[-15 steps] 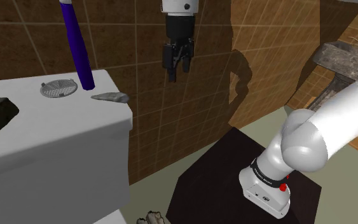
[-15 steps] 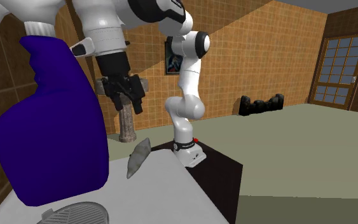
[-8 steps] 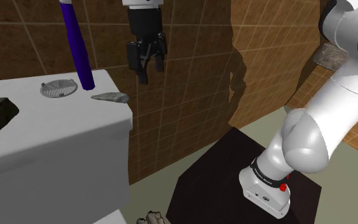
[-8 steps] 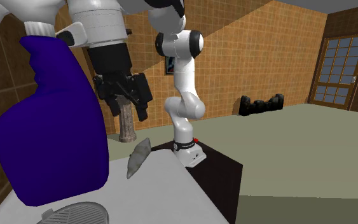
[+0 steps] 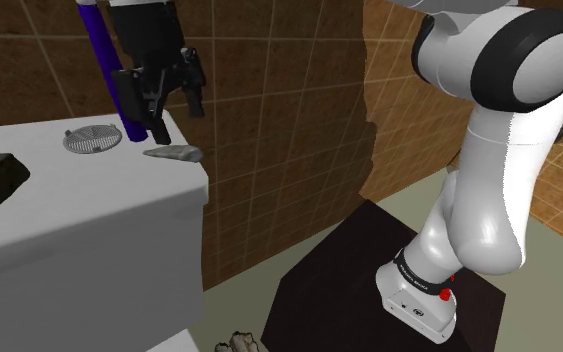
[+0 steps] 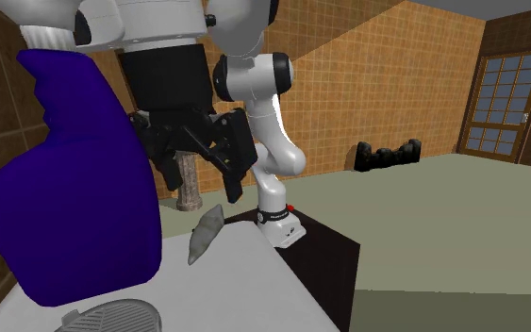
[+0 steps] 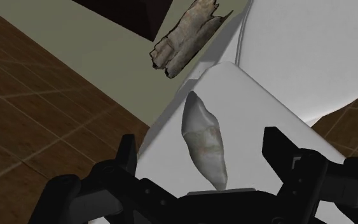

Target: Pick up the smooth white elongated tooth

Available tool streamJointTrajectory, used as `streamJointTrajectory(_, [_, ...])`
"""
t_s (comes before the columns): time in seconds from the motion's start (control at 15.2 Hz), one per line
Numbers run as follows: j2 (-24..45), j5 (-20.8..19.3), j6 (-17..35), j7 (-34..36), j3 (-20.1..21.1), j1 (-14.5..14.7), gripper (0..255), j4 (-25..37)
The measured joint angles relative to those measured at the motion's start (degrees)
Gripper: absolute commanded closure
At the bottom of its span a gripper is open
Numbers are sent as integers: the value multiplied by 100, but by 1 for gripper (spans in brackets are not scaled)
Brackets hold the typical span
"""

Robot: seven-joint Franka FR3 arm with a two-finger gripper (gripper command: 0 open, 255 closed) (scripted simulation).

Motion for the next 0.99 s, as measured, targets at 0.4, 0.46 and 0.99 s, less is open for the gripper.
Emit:
streamJointTrajectory(0.4, [41, -24, 350, 10, 13, 27, 0, -330])
streamJointTrajectory(0.46, [14, -15, 470, 1, 11, 11, 0, -477])
streamJointTrajectory(0.99, [-49, 7, 604, -11, 10, -16, 255, -667])
